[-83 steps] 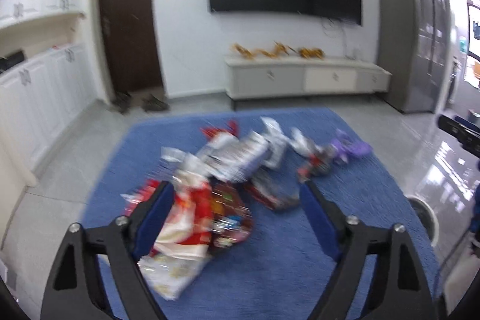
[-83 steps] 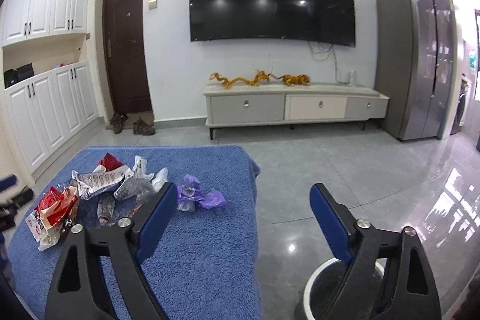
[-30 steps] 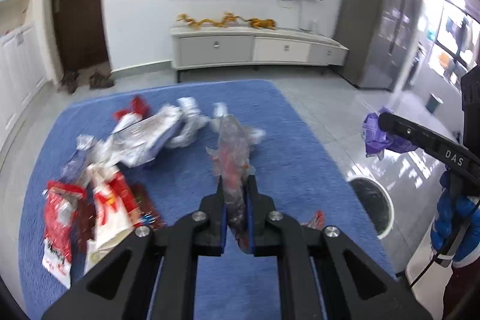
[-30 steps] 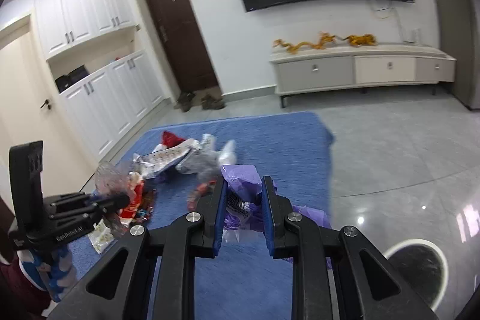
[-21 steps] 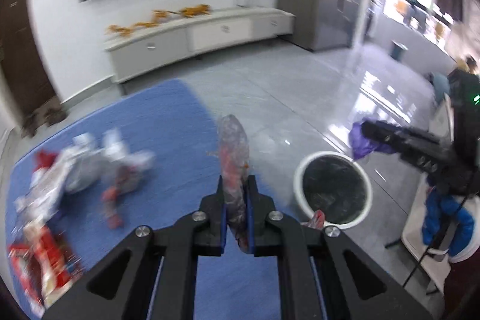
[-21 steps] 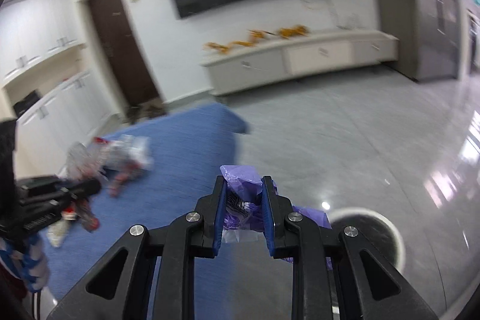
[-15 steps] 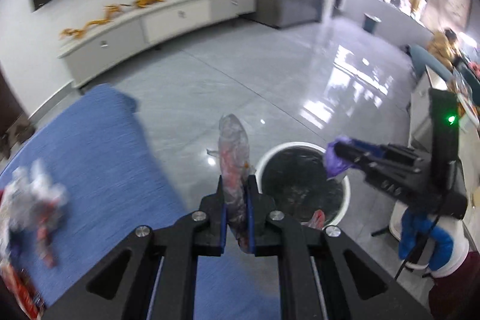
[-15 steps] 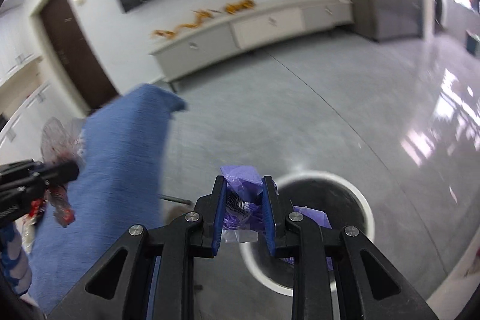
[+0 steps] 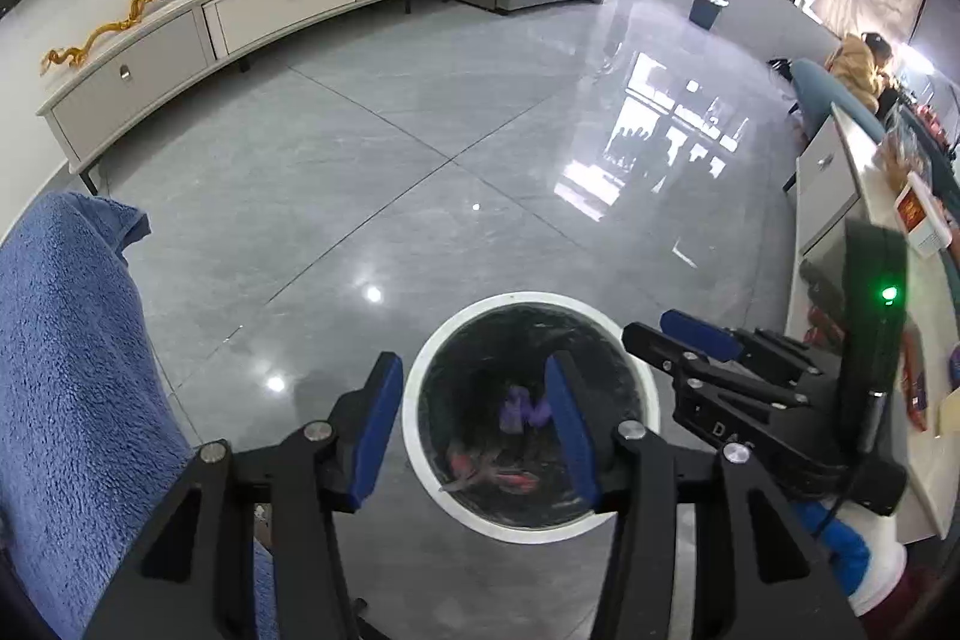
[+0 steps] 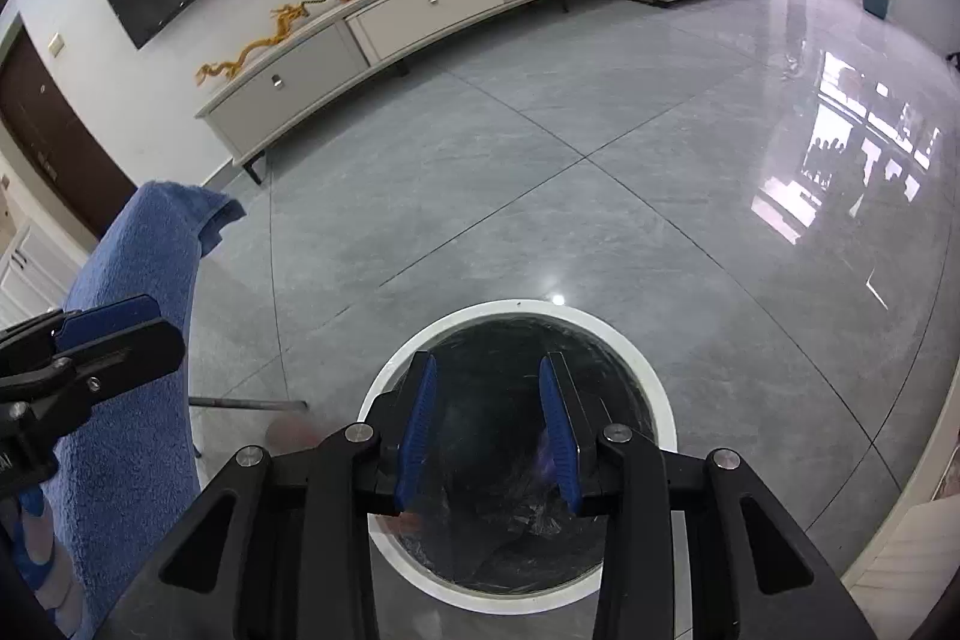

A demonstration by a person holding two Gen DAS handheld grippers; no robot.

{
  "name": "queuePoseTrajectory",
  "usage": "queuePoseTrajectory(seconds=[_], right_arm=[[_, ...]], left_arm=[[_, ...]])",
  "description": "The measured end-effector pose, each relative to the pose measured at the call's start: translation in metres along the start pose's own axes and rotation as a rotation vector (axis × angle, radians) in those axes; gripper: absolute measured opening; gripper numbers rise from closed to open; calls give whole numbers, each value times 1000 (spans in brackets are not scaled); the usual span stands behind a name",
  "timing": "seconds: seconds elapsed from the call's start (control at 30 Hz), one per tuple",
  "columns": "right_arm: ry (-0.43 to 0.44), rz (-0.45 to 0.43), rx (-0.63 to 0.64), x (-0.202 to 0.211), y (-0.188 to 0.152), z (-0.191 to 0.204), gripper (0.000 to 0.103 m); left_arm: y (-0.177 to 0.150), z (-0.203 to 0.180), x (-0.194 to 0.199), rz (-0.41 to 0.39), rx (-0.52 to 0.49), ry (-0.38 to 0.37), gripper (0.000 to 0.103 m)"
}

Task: Collect trash
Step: 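Carry both items over the trash bin and open both tools to drop them, then move both open tools back over the trash pile on the rug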

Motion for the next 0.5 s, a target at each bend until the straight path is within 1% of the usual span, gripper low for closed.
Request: queuePoseTrajectory(seconds=[0.03, 0.13, 0.27, 0.37, 0.5], right_arm=[[-3, -5, -5, 2, 0, 0, 36], [-8, -30, -15, 13, 1, -5, 36], [-8, -93, 15, 43, 6, 7, 36], [13, -146, 50, 71, 11, 28, 36], [60, -200, 136, 104, 8, 76, 36]], left_arm=[[-1, 0, 6, -12, -5, 0, 48], [-6, 4, 33, -73, -17, 40, 48], [-25, 23, 79, -162, 6, 105, 48], [-48, 44, 113, -210, 13, 165, 48], [-88, 80, 153, -256, 65, 225, 48]])
Point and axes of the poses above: each gripper's, at about its wrist camera, not at the fingertips, and x roughly against the way its jaws point, z to its left, y to its top, the point moved 9 cm from there along -x, roughly the way its jaws point, and after that the axes turned 7 degrees about z, right-handed, at the moved point
